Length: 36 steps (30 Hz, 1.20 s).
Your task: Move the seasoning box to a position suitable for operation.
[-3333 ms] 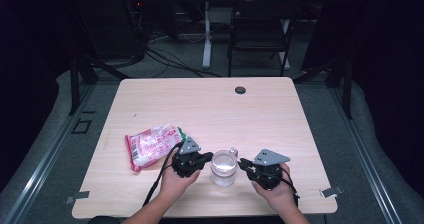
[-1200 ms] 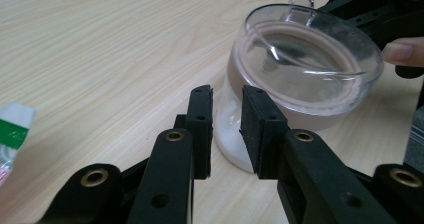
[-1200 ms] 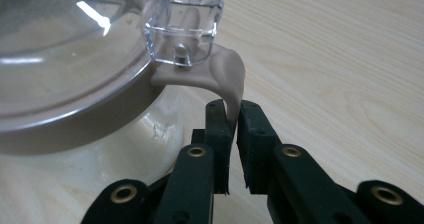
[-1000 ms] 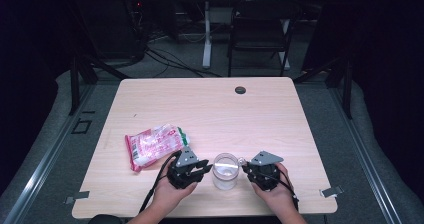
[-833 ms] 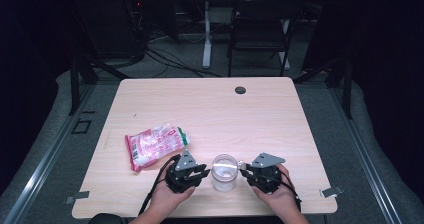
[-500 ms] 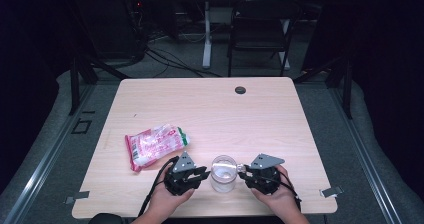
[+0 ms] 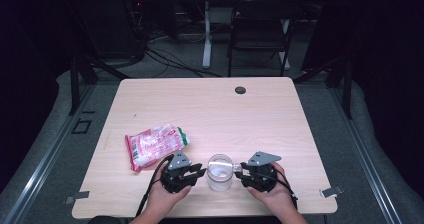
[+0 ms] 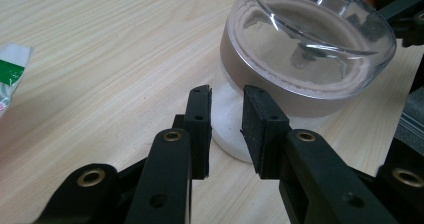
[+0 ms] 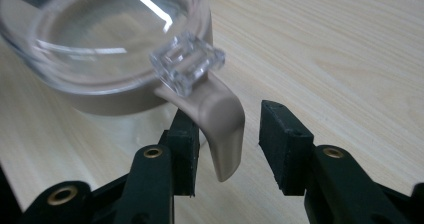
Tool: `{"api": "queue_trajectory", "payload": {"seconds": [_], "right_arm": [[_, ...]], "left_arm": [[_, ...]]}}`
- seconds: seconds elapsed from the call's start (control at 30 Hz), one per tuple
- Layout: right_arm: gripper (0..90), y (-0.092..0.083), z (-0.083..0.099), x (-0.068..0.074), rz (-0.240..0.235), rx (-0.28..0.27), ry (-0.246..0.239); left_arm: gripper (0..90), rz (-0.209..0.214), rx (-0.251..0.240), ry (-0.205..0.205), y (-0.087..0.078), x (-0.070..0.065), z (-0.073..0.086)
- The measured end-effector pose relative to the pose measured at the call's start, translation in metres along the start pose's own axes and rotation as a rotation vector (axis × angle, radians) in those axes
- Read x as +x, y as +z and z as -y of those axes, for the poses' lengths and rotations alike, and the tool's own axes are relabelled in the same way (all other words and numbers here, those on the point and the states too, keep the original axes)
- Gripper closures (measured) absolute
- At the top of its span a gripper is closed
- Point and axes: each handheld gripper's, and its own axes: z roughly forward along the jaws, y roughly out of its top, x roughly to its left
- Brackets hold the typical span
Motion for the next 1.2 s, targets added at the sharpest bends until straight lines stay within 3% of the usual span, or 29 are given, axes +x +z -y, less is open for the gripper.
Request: {"api": "queue_trajectory", "payload": {"seconds": [0.1, 0.17, 0.27, 0.47, 0.63, 0.77, 0.93, 1.2], "right_arm": [[57.5, -0.009, -0.005, 0.005, 0.02, 0.001, -0.014], [56.8, -0.016, -0.003, 0.01, 0.008, -0.006, -0.016], [56.8, -0.022, 0.003, 0.015, 0.027, -0.02, -0.02], [54.6, -0.037, 0.001, 0.017, 0.071, -0.157, 0.025], [59.7, -0.041, 0.004, 0.016, 0.1, -0.209, 0.069], [64.0, -0.043, -0.001, 0.017, 0.097, -0.221, 0.064], [70.7, -0.047, -0.009, 0.015, 0.084, -0.242, 0.11], [75.5, -0.042, -0.019, 0.01, 0.062, -0.235, 0.141]], "left_arm": [[72.2, 0.006, -0.022, 0.01, -0.005, 0.003, -0.002], [71.6, 0.013, -0.032, 0.026, -0.008, 0.005, -0.003], [70.8, 0.013, -0.046, 0.009, -0.01, 0.009, -0.003], [69.9, 0.007, -0.061, 0.013, -0.013, 0.013, -0.004], [70.6, 0.022, -0.046, -0.005, -0.011, 0.012, -0.002], [71.7, 0.01, -0.039, 0.014, -0.011, 0.009, 0.0], [74.3, 0.005, -0.054, 0.02, -0.012, 0.007, -0.001], [82.2, 0.05, -0.039, 0.025, -0.009, 0.006, -0.002]]}}
